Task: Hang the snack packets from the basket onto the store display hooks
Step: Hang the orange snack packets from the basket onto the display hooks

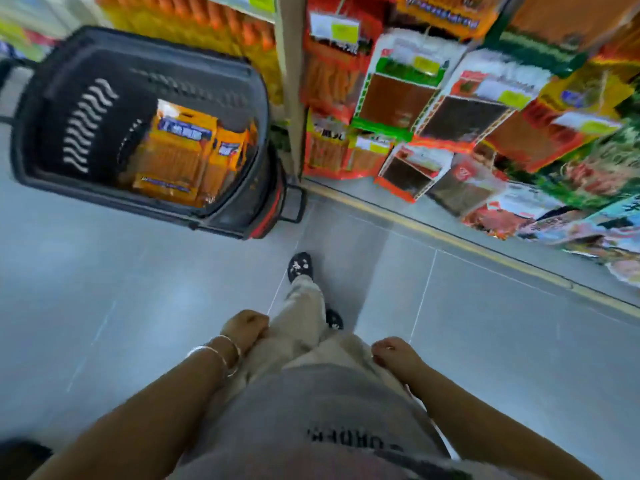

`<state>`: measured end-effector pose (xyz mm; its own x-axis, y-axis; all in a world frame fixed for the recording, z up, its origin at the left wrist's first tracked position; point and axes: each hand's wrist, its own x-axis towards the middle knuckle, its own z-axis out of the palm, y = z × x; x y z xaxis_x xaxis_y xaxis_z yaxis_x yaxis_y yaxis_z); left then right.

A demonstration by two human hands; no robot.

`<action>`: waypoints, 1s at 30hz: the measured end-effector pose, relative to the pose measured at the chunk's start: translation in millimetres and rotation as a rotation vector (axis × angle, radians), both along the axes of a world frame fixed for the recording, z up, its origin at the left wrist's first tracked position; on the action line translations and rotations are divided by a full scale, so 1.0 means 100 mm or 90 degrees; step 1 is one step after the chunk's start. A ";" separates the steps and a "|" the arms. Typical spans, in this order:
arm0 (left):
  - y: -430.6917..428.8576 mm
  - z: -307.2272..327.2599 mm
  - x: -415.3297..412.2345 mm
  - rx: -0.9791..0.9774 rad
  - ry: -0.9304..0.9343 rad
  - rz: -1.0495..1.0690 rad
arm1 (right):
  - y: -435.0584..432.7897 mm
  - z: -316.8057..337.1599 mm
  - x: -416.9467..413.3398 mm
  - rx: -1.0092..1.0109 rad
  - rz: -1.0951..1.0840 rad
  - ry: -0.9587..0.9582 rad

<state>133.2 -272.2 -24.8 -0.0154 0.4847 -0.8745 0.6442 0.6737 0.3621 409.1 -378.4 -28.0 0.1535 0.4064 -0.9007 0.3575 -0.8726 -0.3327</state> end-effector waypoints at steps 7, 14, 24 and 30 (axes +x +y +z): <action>-0.14 -0.02 -0.81 -0.006 0.001 0.277 | 0.54 -0.04 -0.38 -0.002 0.050 0.012; 0.28 -0.03 -1.73 -0.076 -0.031 0.364 | 1.49 -0.02 -1.24 0.045 0.008 -0.007; 1.85 0.17 -2.88 0.094 -0.048 0.315 | 2.86 0.32 -2.79 0.206 -0.074 0.121; 2.63 0.36 -2.93 0.189 -0.151 0.308 | 3.83 0.15 -3.09 0.198 -0.073 0.135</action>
